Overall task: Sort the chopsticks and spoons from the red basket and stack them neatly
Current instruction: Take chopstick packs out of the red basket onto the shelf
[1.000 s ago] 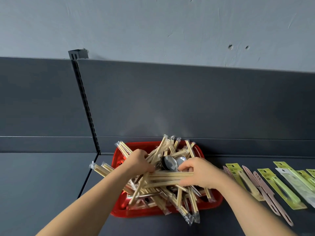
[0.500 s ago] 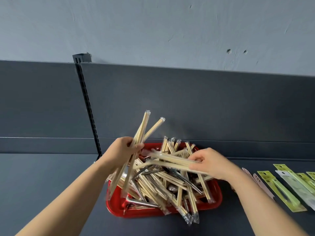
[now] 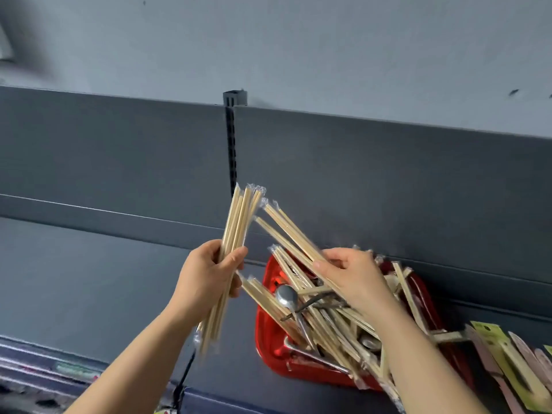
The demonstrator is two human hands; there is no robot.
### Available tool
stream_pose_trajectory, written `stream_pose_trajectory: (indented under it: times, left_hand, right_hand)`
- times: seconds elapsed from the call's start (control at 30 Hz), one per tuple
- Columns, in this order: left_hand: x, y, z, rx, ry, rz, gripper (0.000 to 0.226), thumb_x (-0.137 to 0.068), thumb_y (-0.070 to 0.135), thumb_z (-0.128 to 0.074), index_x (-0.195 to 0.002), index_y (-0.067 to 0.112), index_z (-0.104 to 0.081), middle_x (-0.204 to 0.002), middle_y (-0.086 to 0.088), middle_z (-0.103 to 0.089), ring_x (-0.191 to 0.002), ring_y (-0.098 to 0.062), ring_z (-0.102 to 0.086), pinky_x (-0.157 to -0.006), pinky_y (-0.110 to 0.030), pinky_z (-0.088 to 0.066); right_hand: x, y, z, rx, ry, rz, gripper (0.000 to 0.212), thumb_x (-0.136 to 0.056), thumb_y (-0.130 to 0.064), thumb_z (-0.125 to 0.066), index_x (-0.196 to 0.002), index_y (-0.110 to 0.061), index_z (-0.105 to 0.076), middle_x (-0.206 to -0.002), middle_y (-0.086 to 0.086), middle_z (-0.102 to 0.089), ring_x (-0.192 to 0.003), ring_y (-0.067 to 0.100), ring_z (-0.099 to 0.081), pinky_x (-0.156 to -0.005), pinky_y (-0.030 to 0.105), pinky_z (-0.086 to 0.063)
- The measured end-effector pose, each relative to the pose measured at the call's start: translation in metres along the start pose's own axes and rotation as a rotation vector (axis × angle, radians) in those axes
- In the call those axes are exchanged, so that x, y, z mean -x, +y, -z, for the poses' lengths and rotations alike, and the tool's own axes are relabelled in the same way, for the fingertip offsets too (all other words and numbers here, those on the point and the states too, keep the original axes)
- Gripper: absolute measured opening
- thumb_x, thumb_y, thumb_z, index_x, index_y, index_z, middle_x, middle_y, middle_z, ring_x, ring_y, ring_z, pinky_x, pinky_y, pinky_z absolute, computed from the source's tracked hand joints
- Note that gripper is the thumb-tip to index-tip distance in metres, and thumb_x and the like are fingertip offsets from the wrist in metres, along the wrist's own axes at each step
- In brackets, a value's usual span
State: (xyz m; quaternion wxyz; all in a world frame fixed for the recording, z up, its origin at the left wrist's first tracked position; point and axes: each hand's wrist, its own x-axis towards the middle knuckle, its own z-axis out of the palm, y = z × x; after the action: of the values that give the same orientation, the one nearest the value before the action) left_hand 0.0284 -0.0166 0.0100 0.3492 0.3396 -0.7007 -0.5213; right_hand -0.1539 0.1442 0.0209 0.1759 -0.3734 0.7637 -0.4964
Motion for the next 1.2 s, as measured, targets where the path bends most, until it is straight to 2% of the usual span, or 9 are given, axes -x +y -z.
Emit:
stream_pose_trajectory:
  times: [0.1,0.17,0.3,0.57,0.67,0.77,0.97,1.07,1.2]
  left_hand:
    - [0.006,-0.026,0.053,-0.002,0.092,0.062,0.025,-0.089,0.027,-0.068,-0.077,0.006,-0.064,-0.062,-0.006,-0.067,-0.046,-0.019,-0.061,-0.044,-0.027,-0.050]
    - [0.011,-0.042,0.091,0.007,0.154,0.103,0.023,-0.089,0.025,-0.068,-0.078,0.005,-0.064,-0.063,-0.004,-0.067,-0.046,-0.017,-0.061,-0.044,-0.028,-0.050]
    - [0.017,-0.068,0.174,-0.025,0.254,0.154,0.023,-0.089,0.025,-0.068,-0.079,0.005,-0.064,-0.060,-0.001,-0.067,-0.045,-0.016,-0.061,-0.043,-0.026,-0.049]
    - [0.019,-0.119,0.374,-0.188,0.337,0.253,0.023,-0.090,0.029,-0.066,-0.082,0.007,-0.063,-0.065,-0.006,-0.069,-0.047,-0.019,-0.064,-0.044,-0.029,-0.052]
    - [0.011,-0.136,0.442,-0.244,0.336,0.294,0.023,-0.090,0.028,-0.066,-0.081,0.007,-0.062,-0.060,-0.004,-0.067,-0.044,-0.017,-0.062,-0.042,-0.025,-0.049]
    - [-0.007,-0.154,0.495,-0.262,0.324,0.341,0.024,-0.091,0.026,-0.065,-0.081,0.005,-0.060,-0.052,0.000,-0.063,-0.041,-0.012,-0.059,-0.042,-0.021,-0.046]
    - [-0.073,-0.192,0.563,-0.386,0.234,0.423,0.013,-0.097,0.021,-0.055,-0.091,0.010,-0.060,-0.076,-0.003,-0.068,-0.045,-0.005,-0.059,-0.043,-0.015,-0.045]
    - [-0.116,-0.209,0.586,-0.449,0.188,0.429,0.009,-0.095,0.017,-0.056,-0.097,0.009,-0.060,-0.074,-0.006,-0.067,-0.044,-0.006,-0.058,-0.043,-0.015,-0.045]
    - [-0.177,-0.234,0.606,-0.550,0.132,0.421,0.013,-0.090,0.011,-0.059,-0.101,0.006,-0.064,-0.078,-0.009,-0.066,-0.053,-0.016,-0.061,-0.051,-0.024,-0.055]
  right_hand:
    - [-0.010,-0.019,-0.059,-0.036,-0.066,0.006,0.005,-0.082,-0.021,-0.071,-0.081,-0.024,-0.075,-0.074,0.000,-0.074,-0.067,0.008,-0.066,-0.066,0.026,-0.051]
    - [-0.016,-0.033,-0.100,-0.044,-0.105,0.020,0.007,-0.082,-0.022,-0.071,-0.080,-0.028,-0.074,-0.069,-0.004,-0.073,-0.062,0.007,-0.064,-0.059,0.023,-0.049]
    - [-0.024,-0.066,-0.191,-0.058,-0.197,0.042,0.013,-0.084,-0.026,-0.070,-0.079,-0.037,-0.070,-0.068,-0.013,-0.072,-0.057,0.002,-0.063,-0.060,0.024,-0.051]
    - [-0.024,-0.140,-0.391,-0.083,-0.314,0.021,0.022,-0.086,-0.020,-0.071,-0.073,-0.037,-0.063,-0.074,-0.010,-0.071,-0.062,0.008,-0.065,-0.058,0.023,-0.052]
    - [-0.027,-0.162,-0.455,-0.090,-0.328,-0.020,0.009,-0.086,-0.021,-0.071,-0.085,-0.029,-0.069,-0.074,-0.007,-0.072,-0.064,0.011,-0.066,-0.055,0.023,-0.052]
    - [-0.033,-0.177,-0.509,-0.082,-0.308,-0.067,0.009,-0.085,-0.021,-0.071,-0.083,-0.030,-0.068,-0.074,-0.005,-0.072,-0.067,0.016,-0.068,-0.059,0.031,-0.055]
    - [-0.066,-0.193,-0.584,-0.071,-0.279,-0.141,0.008,-0.083,-0.023,-0.069,-0.076,-0.029,-0.069,-0.070,-0.003,-0.072,-0.060,0.015,-0.063,-0.052,0.027,-0.048]
    - [-0.090,-0.195,-0.614,-0.079,-0.259,-0.158,0.005,-0.081,-0.023,-0.068,-0.080,-0.021,-0.072,-0.061,-0.004,-0.065,-0.053,0.013,-0.052,-0.047,0.024,-0.041]
    - [-0.126,-0.195,-0.655,-0.102,-0.262,-0.195,0.006,-0.082,-0.022,-0.067,-0.080,-0.017,-0.070,-0.061,-0.001,-0.058,-0.056,0.015,-0.046,-0.052,0.027,-0.038]
